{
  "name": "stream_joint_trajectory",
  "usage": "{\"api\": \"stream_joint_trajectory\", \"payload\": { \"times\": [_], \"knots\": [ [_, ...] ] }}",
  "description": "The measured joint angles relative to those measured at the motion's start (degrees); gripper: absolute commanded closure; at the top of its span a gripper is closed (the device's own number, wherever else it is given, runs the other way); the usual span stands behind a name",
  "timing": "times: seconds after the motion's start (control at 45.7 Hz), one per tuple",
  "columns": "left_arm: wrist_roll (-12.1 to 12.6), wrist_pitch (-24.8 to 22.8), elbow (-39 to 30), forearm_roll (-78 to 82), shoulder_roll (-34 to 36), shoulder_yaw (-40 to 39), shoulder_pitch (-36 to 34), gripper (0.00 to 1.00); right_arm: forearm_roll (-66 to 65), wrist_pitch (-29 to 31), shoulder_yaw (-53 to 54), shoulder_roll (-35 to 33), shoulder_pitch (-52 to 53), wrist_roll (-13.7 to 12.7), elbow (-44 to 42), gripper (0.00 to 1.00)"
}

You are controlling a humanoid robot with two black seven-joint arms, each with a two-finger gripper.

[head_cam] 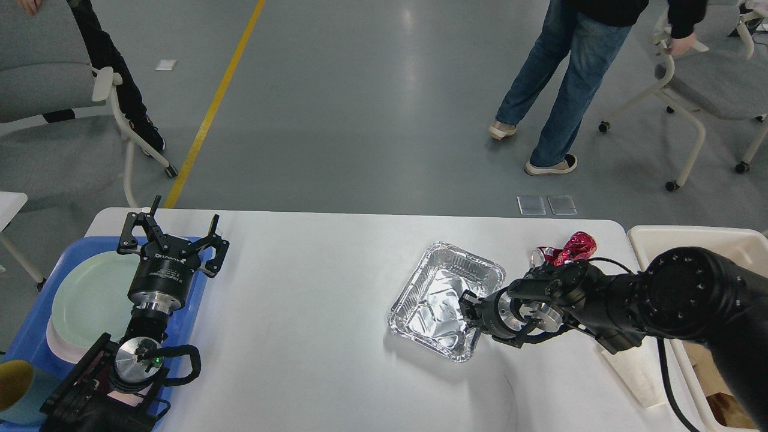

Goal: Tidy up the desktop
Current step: 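Grip the foil tray rim and lift it toward the bin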

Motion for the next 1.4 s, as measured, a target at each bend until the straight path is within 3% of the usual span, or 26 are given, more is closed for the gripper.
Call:
{"api": "stream_joint_trajectory", "payload": {
  "times": [0.022,0.088,0.109,0.175,0.7,0.897,1.116,1.401],
  "knots": [
    [0.00,0.00,0.00,0.00,0.00,0.00,0.00,0.04,-0.15,0.00,-0.05,-0.06,0.18,0.00,0.22,0.31],
    [0.00,0.00,0.00,0.00,0.00,0.00,0.00,0.04,-0.72,-0.54,-0.15,-0.10,0.50,0.03,0.30,0.43],
    [0.00,0.00,0.00,0.00,0.00,0.00,0.00,0.04,-0.93,-0.72,-0.16,-0.07,0.53,0.04,0.28,0.54],
    [0.00,0.00,0.00,0.00,0.00,0.00,0.00,0.04,-1.57,-1.09,-0.17,0.14,0.55,0.07,0.24,0.99],
    [0.00,0.00,0.05,0.00,0.00,-0.05,0.00,0.04,-2.06,-0.68,-0.19,0.01,0.56,-0.14,1.02,1.00],
    [0.00,0.00,0.03,0.00,0.00,-0.06,0.00,0.04,-1.96,-0.67,-0.19,-0.23,1.57,-1.94,3.21,1.00],
    [0.00,0.00,0.03,0.00,0.03,-0.07,-0.01,0.04,-1.94,-0.21,-2.47,-5.64,15.05,-6.38,18.83,1.00],
    [0.00,0.00,0.03,0.00,0.03,-0.01,-0.01,0.04,-1.22,3.28,-13.12,-10.32,44.78,-6.48,42.59,1.00]
  ]
}}
